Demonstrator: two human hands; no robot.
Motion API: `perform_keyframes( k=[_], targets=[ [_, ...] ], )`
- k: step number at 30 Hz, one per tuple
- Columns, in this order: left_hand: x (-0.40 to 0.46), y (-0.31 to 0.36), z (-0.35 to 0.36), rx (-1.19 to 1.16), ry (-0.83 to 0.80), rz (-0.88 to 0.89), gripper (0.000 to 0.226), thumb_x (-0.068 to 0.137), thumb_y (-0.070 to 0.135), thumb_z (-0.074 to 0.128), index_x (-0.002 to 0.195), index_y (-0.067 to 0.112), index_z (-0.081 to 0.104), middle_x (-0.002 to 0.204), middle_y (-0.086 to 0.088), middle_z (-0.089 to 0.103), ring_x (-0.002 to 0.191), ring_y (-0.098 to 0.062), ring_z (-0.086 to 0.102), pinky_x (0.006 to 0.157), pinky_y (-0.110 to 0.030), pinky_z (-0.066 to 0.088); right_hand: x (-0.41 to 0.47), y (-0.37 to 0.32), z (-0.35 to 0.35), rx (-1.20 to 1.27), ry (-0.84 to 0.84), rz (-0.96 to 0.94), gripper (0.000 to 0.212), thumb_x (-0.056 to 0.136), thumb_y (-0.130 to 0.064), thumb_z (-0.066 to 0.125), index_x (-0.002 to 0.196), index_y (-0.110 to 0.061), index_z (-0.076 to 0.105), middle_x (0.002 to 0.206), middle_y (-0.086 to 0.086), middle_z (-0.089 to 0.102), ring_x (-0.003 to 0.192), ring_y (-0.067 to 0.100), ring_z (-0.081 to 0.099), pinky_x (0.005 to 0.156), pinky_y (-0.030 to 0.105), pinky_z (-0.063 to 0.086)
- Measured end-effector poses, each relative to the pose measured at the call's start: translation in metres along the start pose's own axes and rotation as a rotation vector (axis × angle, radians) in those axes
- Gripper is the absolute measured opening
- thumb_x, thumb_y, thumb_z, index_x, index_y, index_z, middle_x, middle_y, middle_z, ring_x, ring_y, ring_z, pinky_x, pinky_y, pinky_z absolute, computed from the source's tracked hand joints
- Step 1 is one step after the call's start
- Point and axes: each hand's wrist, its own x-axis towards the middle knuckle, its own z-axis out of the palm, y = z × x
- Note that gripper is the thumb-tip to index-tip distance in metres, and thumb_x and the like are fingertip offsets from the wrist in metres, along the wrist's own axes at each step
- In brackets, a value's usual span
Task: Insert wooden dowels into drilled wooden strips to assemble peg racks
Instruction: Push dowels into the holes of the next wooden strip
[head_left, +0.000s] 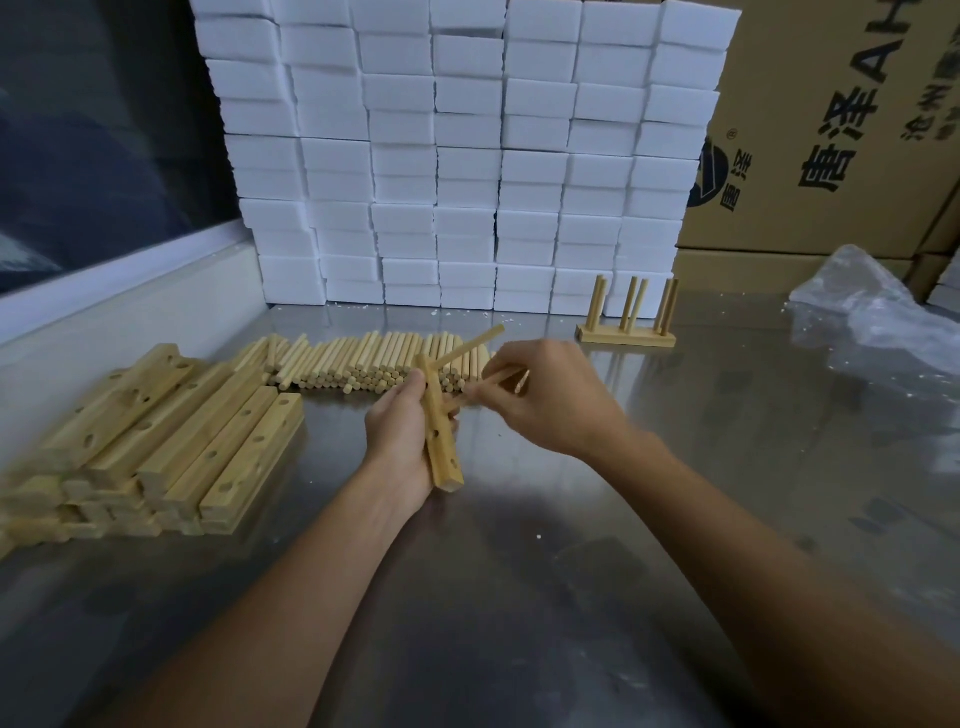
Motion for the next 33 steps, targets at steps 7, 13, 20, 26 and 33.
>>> perform_keyframes(
  k=[7,13,20,26,33],
  targets=[
    [0.003,-0.002,0.002,-0.043,-0.093,0.000,0.017,0.100,0.023,0.056,0.094,0.009,0.064,0.087,-0.012,0.063,0.082,-0.024,0.062,0.063,-0.032,0.051,-0.010,0.018,-0.005,0.545,0.091,0.310,0.016,0.090,-0.019,0.071,0.104,-0.011,0.069,0.078,0.005,0.075,0.066,0.011,0.071,0.066,0.024,0.056],
    [0.002,-0.001,-0.003,0.003,-0.205,-0.004,0.008,0.095,0.010,0.060,0.092,0.007,0.068,0.085,-0.010,0.062,0.074,-0.020,0.062,0.056,-0.026,0.054,-0.010,0.021,-0.005,0.587,0.108,0.311,0.023,0.089,-0.021,0.073,0.111,-0.017,0.066,0.076,0.000,0.076,0.068,0.011,0.072,0.060,0.017,0.054],
    [0.007,0.000,-0.007,-0.085,-0.167,-0.063,0.012,0.095,0.012,0.061,0.098,0.002,0.067,0.084,-0.010,0.063,0.062,-0.016,0.066,0.053,-0.025,0.055,-0.009,0.054,-0.025,0.773,0.045,0.409,0.023,0.096,-0.034,0.060,0.099,-0.014,0.071,0.080,0.003,0.075,0.069,0.014,0.068,0.066,0.031,0.051],
    [0.009,-0.001,-0.009,-0.109,-0.176,-0.071,0.011,0.096,0.013,0.060,0.099,0.004,0.066,0.081,-0.008,0.065,0.062,-0.015,0.067,0.056,-0.026,0.056,0.010,0.093,-0.010,0.292,0.188,0.604,0.015,0.093,-0.022,0.063,0.078,-0.020,0.067,0.086,-0.003,0.069,0.081,0.010,0.064,0.068,0.025,0.050],
    [0.010,0.000,-0.007,-0.120,-0.168,-0.075,0.009,0.096,0.012,0.059,0.098,0.005,0.065,0.080,-0.007,0.063,0.063,-0.015,0.065,0.055,-0.025,0.056,0.030,0.105,0.007,0.018,0.026,0.657,0.026,0.088,-0.030,0.068,0.090,-0.005,0.075,0.089,0.011,0.074,0.071,0.017,0.066,0.066,0.030,0.055]
  ],
)
